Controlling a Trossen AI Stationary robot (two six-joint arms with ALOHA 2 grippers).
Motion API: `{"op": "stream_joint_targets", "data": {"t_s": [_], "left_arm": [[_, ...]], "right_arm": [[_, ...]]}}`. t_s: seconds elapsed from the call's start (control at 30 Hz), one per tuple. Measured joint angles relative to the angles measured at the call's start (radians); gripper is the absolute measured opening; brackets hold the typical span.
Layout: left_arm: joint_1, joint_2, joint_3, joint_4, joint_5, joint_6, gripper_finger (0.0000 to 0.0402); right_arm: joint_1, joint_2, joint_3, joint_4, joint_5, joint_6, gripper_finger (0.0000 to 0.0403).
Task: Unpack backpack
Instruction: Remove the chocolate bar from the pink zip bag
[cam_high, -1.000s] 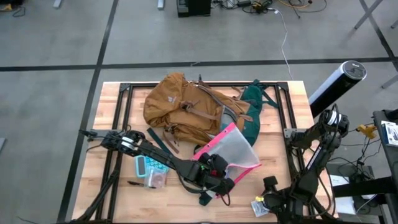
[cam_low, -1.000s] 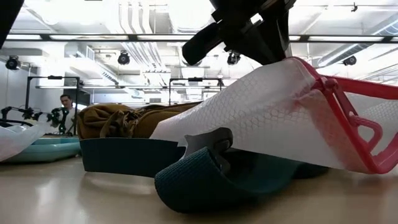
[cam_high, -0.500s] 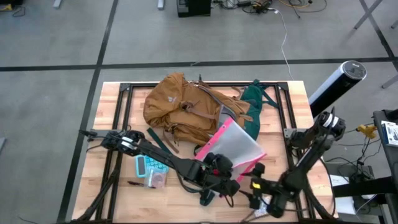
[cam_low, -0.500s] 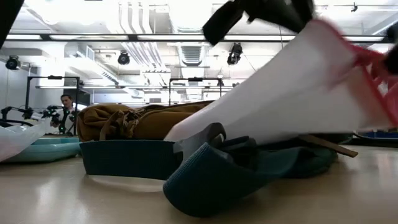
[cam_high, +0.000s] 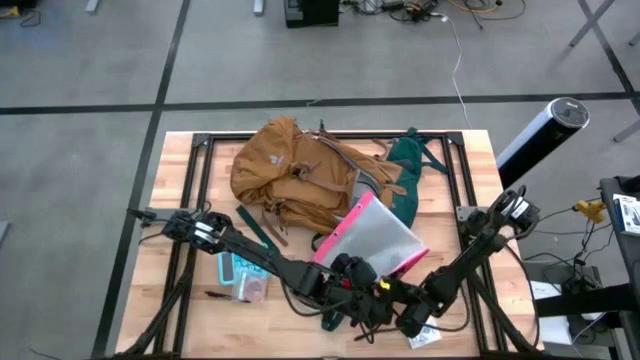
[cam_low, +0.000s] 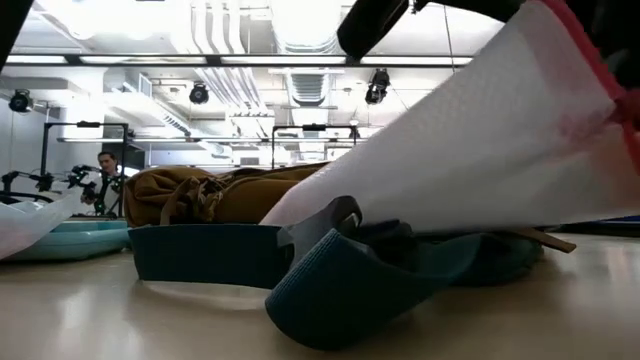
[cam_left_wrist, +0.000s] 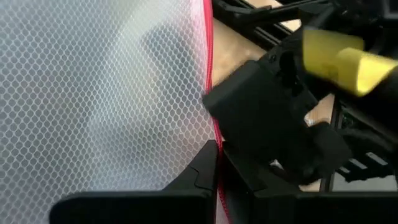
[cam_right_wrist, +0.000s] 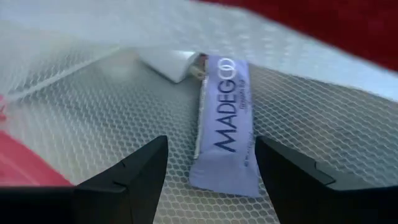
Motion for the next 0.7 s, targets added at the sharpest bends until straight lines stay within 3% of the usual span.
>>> {"op": "stream_joint_targets", "data": {"t_s": [0.17, 0.3, 0.43, 0.6, 0.7], "left_arm": [[-0.005, 0.002, -0.011, -0.01, 0.003, -0.004, 0.0], [-0.008, 0.004, -0.017, -0.025, -0.006, -0.008, 0.0], [-0.01, 0.005, -0.025, -0.046, -0.018, -0.013, 0.0], [-0.014, 0.004, -0.034, -0.06, -0.013, -0.049, 0.0], [-0.016, 0.001, -0.041, -0.061, -0.01, -0.074, 0.0]], "right_arm": [[-0.009, 0.065, 0.0, 0.093, 0.002, -0.042, 0.0225], [-0.031, 0.096, 0.002, 0.095, 0.0, 0.002, 0.0198], [-0.052, 0.117, 0.002, 0.101, -0.006, 0.015, 0.0137], [-0.053, 0.11, 0.001, 0.109, -0.011, -0.037, 0.0028], [-0.048, 0.082, -0.001, 0.1, -0.03, -0.081, 0.001]]}}
